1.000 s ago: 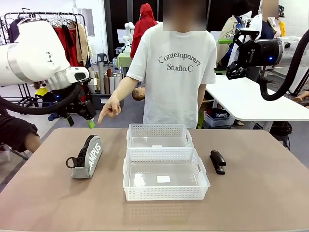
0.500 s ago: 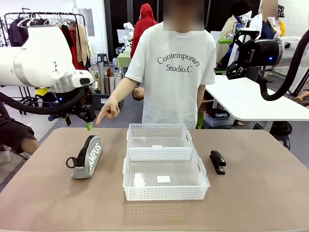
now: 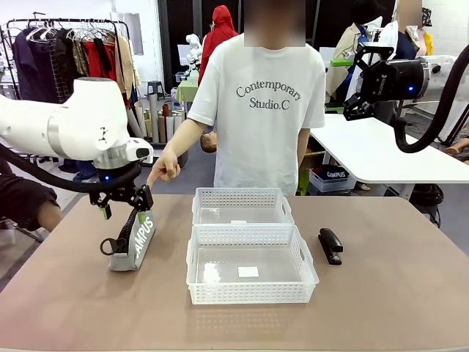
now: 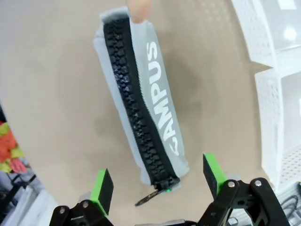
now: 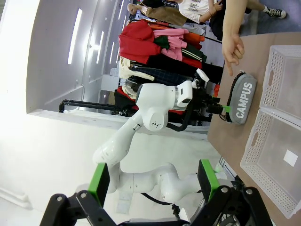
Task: Distribute items into two baskets.
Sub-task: Pick up the Pencil pouch that the person points to.
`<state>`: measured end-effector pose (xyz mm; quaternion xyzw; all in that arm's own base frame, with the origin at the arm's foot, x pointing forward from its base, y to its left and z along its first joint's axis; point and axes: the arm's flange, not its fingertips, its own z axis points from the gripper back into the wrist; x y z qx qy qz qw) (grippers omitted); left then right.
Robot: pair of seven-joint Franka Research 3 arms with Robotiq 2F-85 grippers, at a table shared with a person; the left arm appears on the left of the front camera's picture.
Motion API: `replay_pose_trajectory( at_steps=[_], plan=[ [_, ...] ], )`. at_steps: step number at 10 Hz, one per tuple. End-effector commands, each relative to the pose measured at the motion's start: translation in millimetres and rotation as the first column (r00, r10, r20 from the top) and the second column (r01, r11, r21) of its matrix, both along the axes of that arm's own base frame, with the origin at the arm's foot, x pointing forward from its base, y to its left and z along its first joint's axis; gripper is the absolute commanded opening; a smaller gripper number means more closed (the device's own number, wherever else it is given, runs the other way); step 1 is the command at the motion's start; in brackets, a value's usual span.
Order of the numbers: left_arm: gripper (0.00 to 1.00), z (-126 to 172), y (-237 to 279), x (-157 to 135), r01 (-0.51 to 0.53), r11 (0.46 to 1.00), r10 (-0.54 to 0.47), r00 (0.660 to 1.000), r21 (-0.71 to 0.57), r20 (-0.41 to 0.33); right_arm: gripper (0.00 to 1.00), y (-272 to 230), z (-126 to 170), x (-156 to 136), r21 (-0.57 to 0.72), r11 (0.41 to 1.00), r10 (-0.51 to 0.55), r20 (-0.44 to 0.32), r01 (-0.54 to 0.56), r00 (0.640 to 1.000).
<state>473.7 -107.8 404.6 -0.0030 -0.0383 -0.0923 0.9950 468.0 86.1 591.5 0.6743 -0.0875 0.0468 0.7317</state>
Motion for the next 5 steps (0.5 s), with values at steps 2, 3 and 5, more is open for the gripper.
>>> replay_pose_trajectory(
  at_steps=[2, 3, 5],
  plan=[
    [1.00, -16.0, -2.8, 5.3, -0.051, 0.997, 0.051, 0.999, -0.050, -0.001, 1.00, -0.4, 1.9, -0.8, 0.002, 1.000, 0.001, 0.003, -0.001, 1.000],
    [0.82, -17.6, -1.0, 6.0, -0.040, 0.998, 0.039, 0.999, -0.052, -0.016, 1.00, -0.4, 1.9, -0.8, 0.002, 1.000, 0.001, 0.003, -0.001, 1.000],
    [0.43, -19.5, -2.2, 7.3, -0.045, 0.998, 0.044, 0.999, -0.048, -0.021, 1.00, -0.4, 1.9, -0.8, 0.002, 1.000, 0.001, 0.003, -0.001, 1.000]
  ],
)
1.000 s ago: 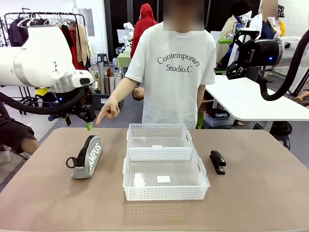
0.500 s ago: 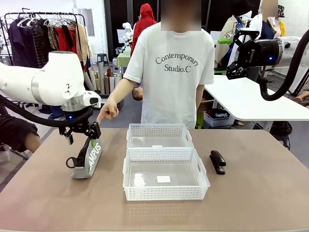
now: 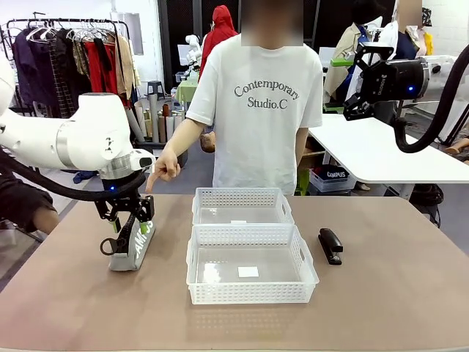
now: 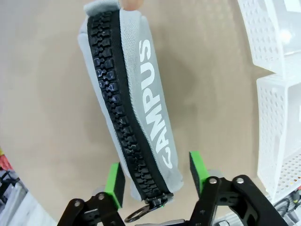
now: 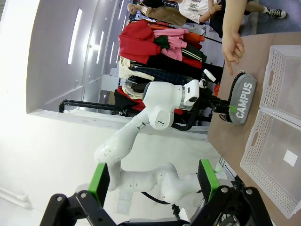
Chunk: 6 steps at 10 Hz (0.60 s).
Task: Distribute items into two baskets.
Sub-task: Pick up the Pencil pouch that the person points to.
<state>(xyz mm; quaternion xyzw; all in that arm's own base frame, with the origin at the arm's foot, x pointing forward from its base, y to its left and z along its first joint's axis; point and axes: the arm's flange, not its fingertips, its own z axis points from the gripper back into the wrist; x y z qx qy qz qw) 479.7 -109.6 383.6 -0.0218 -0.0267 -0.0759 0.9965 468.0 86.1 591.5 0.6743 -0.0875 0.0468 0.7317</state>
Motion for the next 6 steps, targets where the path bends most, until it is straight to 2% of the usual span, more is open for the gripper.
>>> replay_pose_trajectory(
  at_steps=[1, 2, 3, 6],
  plan=[
    [0.23, 0.1, -1.3, 1.8, -0.022, 1.000, 0.022, 1.000, -0.012, 0.010, 1.00, -0.4, 1.9, -0.8, 0.002, 1.000, 0.001, 0.003, -0.001, 1.000],
    [0.04, 0.7, 0.0, 2.3, -0.021, 1.000, 0.021, 1.000, -0.005, 0.010, 1.00, -0.4, 1.9, -0.8, 0.002, 1.000, 0.001, 0.003, -0.001, 1.000],
    [0.00, 0.0, -1.7, 2.0, -0.027, 1.000, 0.027, 1.000, -0.007, 0.010, 1.00, -0.4, 1.9, -0.8, 0.002, 1.000, 0.001, 0.003, -0.001, 1.000],
    [0.00, 1.4, 1.4, 3.6, -0.042, 0.999, 0.042, 0.999, -0.001, 0.013, 1.00, -0.4, 1.9, -0.8, 0.002, 1.000, 0.001, 0.003, -0.001, 1.000]
  ],
)
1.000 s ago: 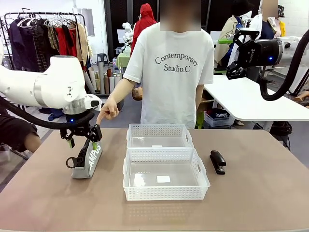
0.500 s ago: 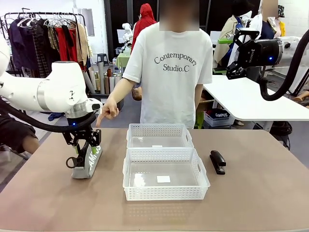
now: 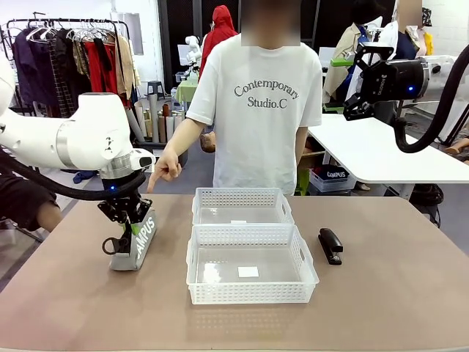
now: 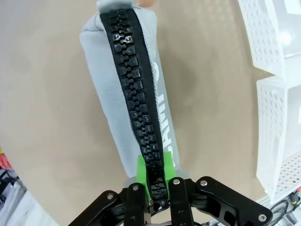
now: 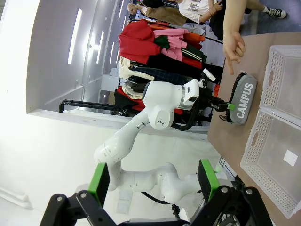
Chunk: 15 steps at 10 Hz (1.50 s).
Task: Distribute items into two baskets.
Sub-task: Pick up the Pencil pouch that the person points to.
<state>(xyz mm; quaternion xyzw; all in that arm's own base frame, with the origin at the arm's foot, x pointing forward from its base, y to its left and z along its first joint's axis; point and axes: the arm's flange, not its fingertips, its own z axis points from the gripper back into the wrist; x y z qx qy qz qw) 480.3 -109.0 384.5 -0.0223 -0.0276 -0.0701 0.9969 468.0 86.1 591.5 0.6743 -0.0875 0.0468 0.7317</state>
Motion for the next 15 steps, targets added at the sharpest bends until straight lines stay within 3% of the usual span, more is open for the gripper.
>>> replay_pose_trajectory(
  at_steps=[1, 4, 6, 11, 15],
  plan=[
    [0.00, 2.8, 3.7, 3.9, -0.038, 0.999, 0.038, 0.999, 0.003, 0.017, 1.00, -0.4, 1.9, -0.8, 0.002, 1.000, 0.001, 0.003, -0.001, 1.000],
    [0.00, 20.0, 10.1, 3.6, -0.055, 0.998, 0.055, 0.998, -0.003, 0.038, 1.00, -0.4, 1.9, -0.8, 0.002, 1.000, 0.001, 0.003, -0.001, 1.000],
    [0.00, 51.5, 15.0, 2.9, -0.085, 0.996, 0.086, 0.995, -0.038, 0.045, 1.00, -0.4, 1.9, -0.8, 0.002, 1.000, 0.001, 0.003, -0.001, 1.000],
    [0.00, 164.4, 25.5, 0.3, -0.037, 0.999, 0.037, 0.996, -0.011, 0.079, 1.00, -0.4, 1.9, -0.8, 0.002, 1.000, 0.001, 0.003, -0.001, 1.000],
    [0.00, 272.5, 33.0, -9.1, -0.046, 0.997, 0.056, 0.986, -0.065, 0.156, 1.00, -0.4, 1.9, -0.8, 0.002, 1.000, 0.001, 0.003, -0.001, 1.000]
  ],
)
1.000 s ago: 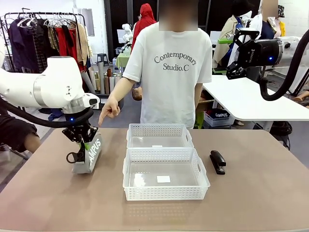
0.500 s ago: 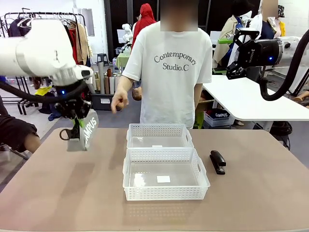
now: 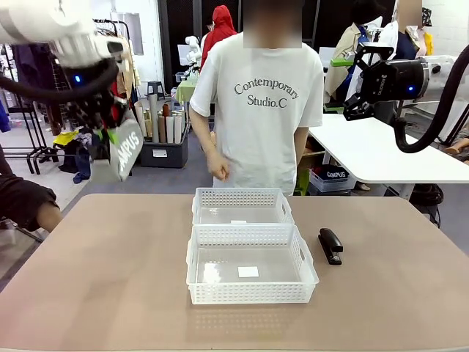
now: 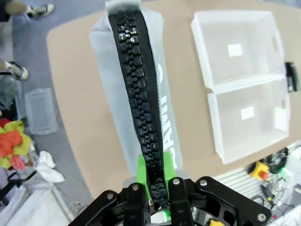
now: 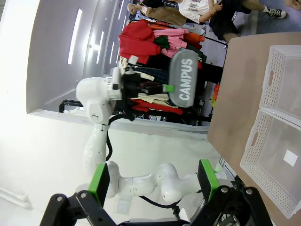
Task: Distribute items into two baskets.
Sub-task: Pick up the Pencil pouch that the person points to, then move the picked Pencil pouch towards the Organizing basket indicated by the person, stopping as directed.
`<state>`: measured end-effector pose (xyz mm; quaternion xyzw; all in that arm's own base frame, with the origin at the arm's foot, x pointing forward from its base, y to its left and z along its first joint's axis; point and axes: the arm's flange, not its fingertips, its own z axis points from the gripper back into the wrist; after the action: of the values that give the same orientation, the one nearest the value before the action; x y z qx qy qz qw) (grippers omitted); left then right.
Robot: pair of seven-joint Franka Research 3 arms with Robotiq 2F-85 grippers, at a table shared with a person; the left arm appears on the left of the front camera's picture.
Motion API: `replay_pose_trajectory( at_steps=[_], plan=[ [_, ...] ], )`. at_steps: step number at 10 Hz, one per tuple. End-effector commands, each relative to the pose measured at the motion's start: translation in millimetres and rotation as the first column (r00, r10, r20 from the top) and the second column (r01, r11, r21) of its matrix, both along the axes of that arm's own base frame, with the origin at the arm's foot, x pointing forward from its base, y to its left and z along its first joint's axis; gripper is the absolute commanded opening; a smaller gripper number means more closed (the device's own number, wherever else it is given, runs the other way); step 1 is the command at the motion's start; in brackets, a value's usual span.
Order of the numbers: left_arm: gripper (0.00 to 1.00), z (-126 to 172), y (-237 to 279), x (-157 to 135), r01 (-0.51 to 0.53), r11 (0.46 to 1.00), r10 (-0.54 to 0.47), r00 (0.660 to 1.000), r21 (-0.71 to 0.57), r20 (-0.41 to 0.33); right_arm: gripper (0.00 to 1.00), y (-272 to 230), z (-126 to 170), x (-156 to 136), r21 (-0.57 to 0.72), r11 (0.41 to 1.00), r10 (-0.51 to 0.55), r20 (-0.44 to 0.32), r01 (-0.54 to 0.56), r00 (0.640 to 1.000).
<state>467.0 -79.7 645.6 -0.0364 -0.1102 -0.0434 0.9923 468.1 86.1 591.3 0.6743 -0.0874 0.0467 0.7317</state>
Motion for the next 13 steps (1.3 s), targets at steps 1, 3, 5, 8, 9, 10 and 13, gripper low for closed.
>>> replay_pose_trajectory(
  at_steps=[1, 3, 5, 8, 9, 10, 13],
  plan=[
    [0.00, 38.2, 5.5, 0.4, 0.011, 0.999, -0.011, 1.000, -0.046, -0.002, 1.00, -0.4, 2.1, -0.8, 0.002, 1.000, 0.001, 0.004, -0.001, 1.000],
    [0.00, 69.4, 6.5, -6.2, 0.005, 0.998, -0.004, 1.000, -0.061, 0.012, 1.00, -0.4, 2.1, -0.8, 0.002, 1.000, 0.001, 0.004, -0.001, 1.000],
    [0.00, 84.6, 6.2, -12.5, -0.002, 0.999, 0.004, 0.999, -0.050, 0.044, 1.00, -0.4, 2.1, -0.8, 0.002, 1.000, 0.001, 0.004, -0.001, 1.000],
    [0.00, 82.8, 4.0, -15.3, 0.004, 0.999, -0.002, 0.999, -0.046, 0.045, 1.00, -0.4, 2.1, -0.8, 0.002, 1.000, 0.001, 0.004, -0.001, 1.000],
    [0.00, 82.8, 4.0, -15.3, 0.004, 0.999, -0.002, 0.999, -0.046, 0.045, 1.00, -0.4, 2.1, -0.8, 0.002, 1.000, 0.001, 0.004, -0.001, 1.000],
    [0.00, 82.8, 4.0, -15.3, 0.004, 0.999, -0.002, 0.999, -0.046, 0.045, 1.00, -0.4, 2.1, -0.8, 0.002, 1.000, 0.001, 0.004, -0.001, 1.000],
    [0.00, 82.8, 4.0, -15.3, 0.004, 0.999, -0.002, 0.999, -0.046, 0.045, 1.00, -0.4, 2.1, -0.8, 0.002, 1.000, 0.001, 0.004, -0.001, 1.000]
  ],
)
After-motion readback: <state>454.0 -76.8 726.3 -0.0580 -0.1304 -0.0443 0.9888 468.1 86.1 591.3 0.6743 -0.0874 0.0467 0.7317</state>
